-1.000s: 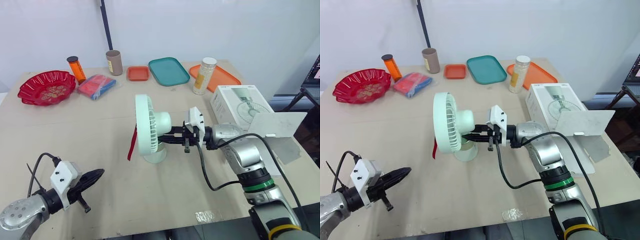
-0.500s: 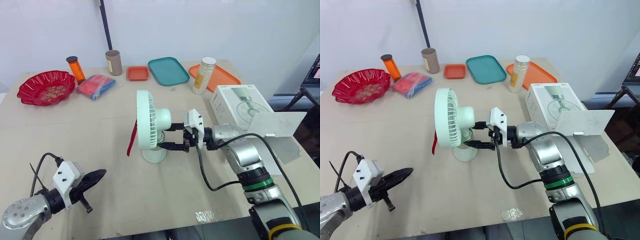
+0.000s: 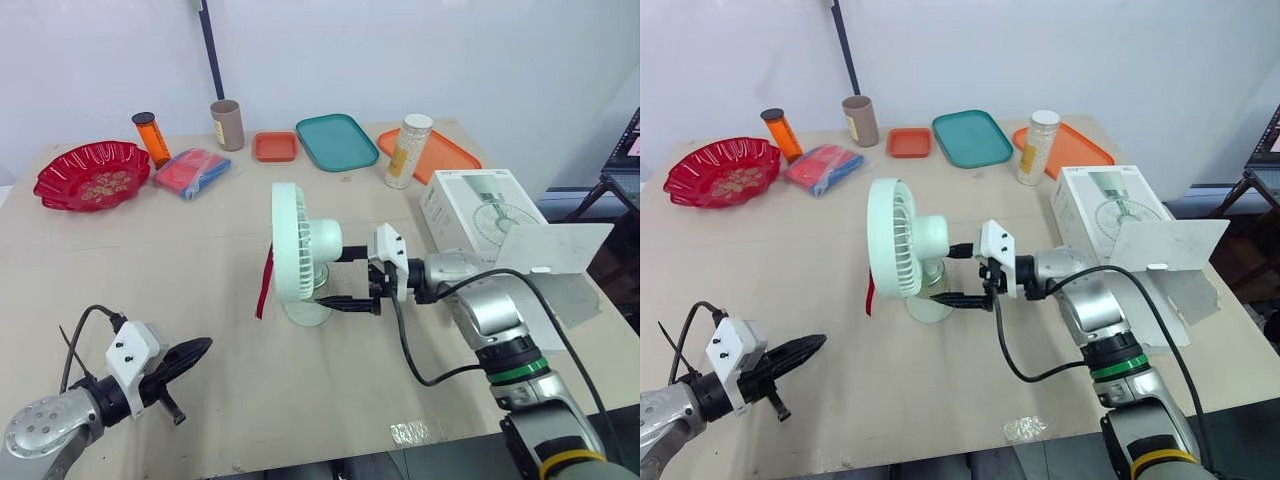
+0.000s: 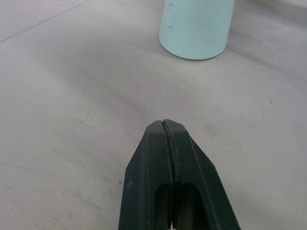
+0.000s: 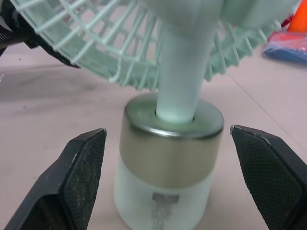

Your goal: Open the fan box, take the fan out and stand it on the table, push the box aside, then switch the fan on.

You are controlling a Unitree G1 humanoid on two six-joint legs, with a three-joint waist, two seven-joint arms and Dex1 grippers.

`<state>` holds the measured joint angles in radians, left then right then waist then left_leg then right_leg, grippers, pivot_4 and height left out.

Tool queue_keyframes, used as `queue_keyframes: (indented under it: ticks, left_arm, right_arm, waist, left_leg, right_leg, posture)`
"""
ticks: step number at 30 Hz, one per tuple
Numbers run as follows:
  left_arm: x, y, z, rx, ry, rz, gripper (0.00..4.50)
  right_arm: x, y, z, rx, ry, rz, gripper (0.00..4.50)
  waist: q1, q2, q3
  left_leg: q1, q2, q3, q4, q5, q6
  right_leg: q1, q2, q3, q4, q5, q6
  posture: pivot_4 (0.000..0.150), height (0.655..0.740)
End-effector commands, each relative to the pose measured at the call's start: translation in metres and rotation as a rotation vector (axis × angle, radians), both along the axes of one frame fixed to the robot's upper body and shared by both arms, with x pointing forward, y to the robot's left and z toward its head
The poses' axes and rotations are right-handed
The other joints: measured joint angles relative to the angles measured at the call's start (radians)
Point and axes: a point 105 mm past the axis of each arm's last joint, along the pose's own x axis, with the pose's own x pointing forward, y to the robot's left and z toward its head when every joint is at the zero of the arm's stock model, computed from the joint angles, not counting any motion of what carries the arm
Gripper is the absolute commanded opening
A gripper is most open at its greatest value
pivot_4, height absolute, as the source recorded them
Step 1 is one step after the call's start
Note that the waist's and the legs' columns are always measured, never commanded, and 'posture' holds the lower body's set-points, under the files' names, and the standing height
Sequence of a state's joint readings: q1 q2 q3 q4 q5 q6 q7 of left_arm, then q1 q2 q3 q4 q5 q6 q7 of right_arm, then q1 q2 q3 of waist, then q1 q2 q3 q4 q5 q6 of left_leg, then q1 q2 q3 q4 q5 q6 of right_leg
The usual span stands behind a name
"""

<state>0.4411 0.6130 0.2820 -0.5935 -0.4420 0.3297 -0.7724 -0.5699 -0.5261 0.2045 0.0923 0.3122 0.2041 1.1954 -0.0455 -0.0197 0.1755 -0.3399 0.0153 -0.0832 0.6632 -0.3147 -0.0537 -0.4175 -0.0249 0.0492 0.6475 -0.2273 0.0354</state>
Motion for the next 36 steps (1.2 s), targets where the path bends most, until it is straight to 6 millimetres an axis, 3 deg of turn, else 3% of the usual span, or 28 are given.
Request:
queue_keyframes:
  ticks: [1,12,13,21,22,24,32,36]
  left_arm:
    - [0.000,0.006,0.009,0.018,-0.029,-0.003,0.00]
    - [-0.002,0.009,0.027,0.020,-0.030,-0.063,0.00]
    - [-0.002,0.011,0.027,0.020,-0.027,-0.060,0.55]
    - [-0.013,0.019,0.026,0.035,-0.003,-0.046,3.39]
    - [-0.013,0.019,0.026,0.038,-0.004,-0.041,3.53]
    - [-0.015,0.022,0.027,0.041,-0.005,-0.028,4.38]
    - [-0.025,0.028,0.027,0.064,-0.014,-0.001,4.45]
    - [-0.022,0.039,0.030,0.094,-0.081,0.059,4.45]
  right_arm:
    - [-0.004,-0.016,0.017,0.017,-0.045,-0.032,4.24]
    - [-0.040,-0.052,0.031,-0.026,-0.011,-0.200,4.24]
    - [-0.043,-0.053,0.032,-0.023,-0.015,-0.219,4.50]
    - [-0.060,-0.067,0.039,0.019,-0.031,-0.409,4.50]
    - [-0.060,-0.068,0.040,0.023,-0.038,-0.426,4.50]
    - [-0.064,-0.071,0.037,0.018,-0.045,-0.440,4.50]
    - [-0.074,-0.085,0.031,0.009,-0.032,-0.511,4.50]
    - [-0.082,-0.095,0.024,-0.030,-0.075,-0.527,4.50]
  waist:
    - [0.001,0.000,0.000]
    - [0.001,0.000,0.000]
    - [0.000,0.000,0.000]
    - [0.001,-0.001,0.000]
    - [0.001,-0.001,0.000]
    - [0.001,-0.001,0.000]
    - [0.001,-0.002,0.000]
    - [0.001,-0.002,0.000]
  left_leg:
    - [0.000,0.000,0.000,0.000,0.000,0.000]
    - [-0.001,0.000,0.000,0.000,-0.001,0.001]
    - [-0.001,0.000,0.000,0.000,-0.001,0.001]
    - [0.000,-0.001,0.001,0.000,-0.001,0.002]
    - [0.000,-0.001,0.001,0.000,-0.001,0.002]
    - [0.000,-0.001,0.001,0.000,-0.001,0.002]
    - [0.000,-0.001,0.002,0.000,-0.001,0.002]
    - [-0.001,-0.001,0.002,0.000,-0.001,0.002]
  right_leg:
    - [0.000,0.000,0.000,0.000,0.000,0.000]
    - [0.000,0.000,0.000,0.000,-0.001,0.001]
    - [0.000,0.000,0.000,0.000,-0.001,0.001]
    - [0.000,0.000,0.002,0.000,-0.002,0.002]
    - [0.000,0.000,0.002,0.000,-0.002,0.002]
    - [0.000,0.000,0.002,0.000,-0.002,0.002]
    - [0.000,0.000,0.003,0.000,-0.003,0.003]
    - [0.001,0.000,0.003,0.000,-0.003,0.003]
  posture:
    - [0.150,0.7400]
    - [0.150,0.7400]
    - [0.150,0.7400]
    - [0.150,0.7400]
    - [0.150,0.7400]
    - [0.150,0.7400]
    - [0.150,0.7400]
    - [0.150,0.7400]
